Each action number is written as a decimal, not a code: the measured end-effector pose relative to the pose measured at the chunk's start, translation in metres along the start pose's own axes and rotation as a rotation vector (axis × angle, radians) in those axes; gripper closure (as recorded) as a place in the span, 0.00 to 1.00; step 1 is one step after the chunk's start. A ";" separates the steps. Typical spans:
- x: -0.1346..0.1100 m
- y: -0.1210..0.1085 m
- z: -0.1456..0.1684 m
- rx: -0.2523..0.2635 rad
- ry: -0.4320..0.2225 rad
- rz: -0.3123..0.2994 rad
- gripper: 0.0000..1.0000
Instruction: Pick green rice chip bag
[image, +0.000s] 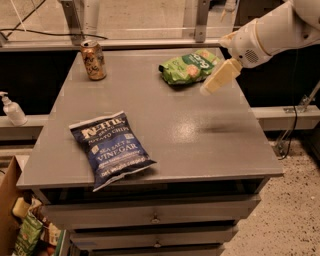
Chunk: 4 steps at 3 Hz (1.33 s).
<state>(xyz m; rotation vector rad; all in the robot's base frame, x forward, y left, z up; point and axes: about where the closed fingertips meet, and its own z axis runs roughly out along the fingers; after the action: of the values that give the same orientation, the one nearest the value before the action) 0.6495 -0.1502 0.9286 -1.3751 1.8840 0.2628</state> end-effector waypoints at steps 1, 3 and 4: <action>0.003 -0.028 0.013 0.082 -0.068 0.020 0.00; -0.009 -0.032 0.050 0.075 -0.091 0.019 0.00; -0.013 -0.033 0.073 0.063 -0.092 0.017 0.00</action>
Offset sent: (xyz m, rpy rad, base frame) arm 0.0702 0.0465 -0.0316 0.0874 -0.0797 -0.0286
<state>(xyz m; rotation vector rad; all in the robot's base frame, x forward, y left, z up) 0.7141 -0.1118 0.8968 -1.2840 1.8136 0.2683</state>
